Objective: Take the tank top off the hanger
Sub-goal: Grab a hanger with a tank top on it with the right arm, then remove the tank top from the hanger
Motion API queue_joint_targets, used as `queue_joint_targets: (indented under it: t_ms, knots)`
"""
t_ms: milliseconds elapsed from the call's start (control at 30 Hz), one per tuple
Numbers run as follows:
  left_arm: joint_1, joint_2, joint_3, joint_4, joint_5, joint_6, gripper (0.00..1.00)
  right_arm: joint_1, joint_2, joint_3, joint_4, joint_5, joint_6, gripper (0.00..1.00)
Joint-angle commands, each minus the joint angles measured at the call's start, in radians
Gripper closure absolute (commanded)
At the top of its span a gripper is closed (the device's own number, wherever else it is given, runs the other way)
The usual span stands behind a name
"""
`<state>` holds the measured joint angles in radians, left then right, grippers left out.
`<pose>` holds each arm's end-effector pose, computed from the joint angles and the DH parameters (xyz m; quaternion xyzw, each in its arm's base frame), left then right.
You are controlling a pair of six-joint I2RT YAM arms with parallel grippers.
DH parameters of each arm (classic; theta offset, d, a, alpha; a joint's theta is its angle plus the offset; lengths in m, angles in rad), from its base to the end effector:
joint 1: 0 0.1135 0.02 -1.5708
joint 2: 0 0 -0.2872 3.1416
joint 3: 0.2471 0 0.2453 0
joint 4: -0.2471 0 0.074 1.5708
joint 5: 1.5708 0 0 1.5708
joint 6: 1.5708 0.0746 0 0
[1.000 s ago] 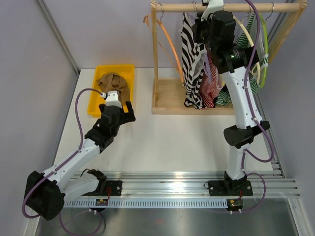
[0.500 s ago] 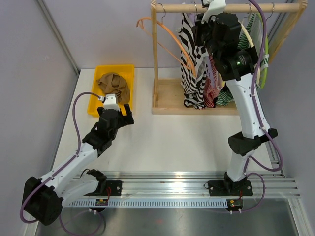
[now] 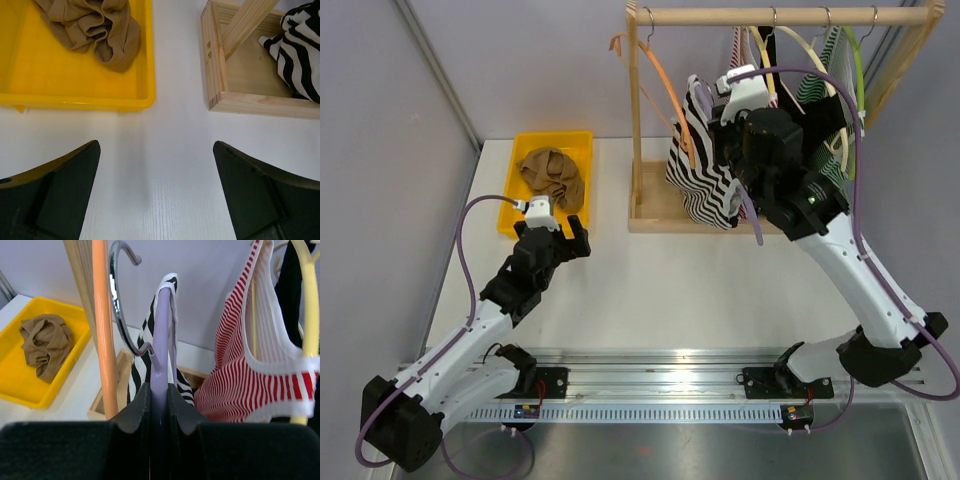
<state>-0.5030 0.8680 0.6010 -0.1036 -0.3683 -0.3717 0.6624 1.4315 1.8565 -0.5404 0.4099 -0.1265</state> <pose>0.2000 -0.0794 0.2758 -0.0500 0.8164 -0.0982 0.5669 0.2655 0.1694 0.5343 -0.1560 0.7270 0.0259 0.6682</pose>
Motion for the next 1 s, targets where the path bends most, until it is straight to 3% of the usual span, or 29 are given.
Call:
queue_joint_targets:
  t_ms: [0,267,567,967]
  knots:
    - [-0.005,-0.023,-0.003,0.021,0.034,-0.013,0.01,0.070,-0.134,-0.078,0.088,0.125,-0.001,1.00]
    - [-0.014,-0.023,-0.003,0.016,0.065,-0.024,0.01,0.206,-0.312,-0.304,-0.032,0.269,0.092,1.00]
    - [-0.037,0.019,-0.004,0.048,0.097,-0.039,0.01,0.305,-0.341,-0.371,-0.228,0.238,0.203,1.00]
    - [-0.109,0.124,0.031,0.093,0.094,-0.048,0.01,0.450,-0.390,-0.563,-0.101,0.164,0.234,1.00]
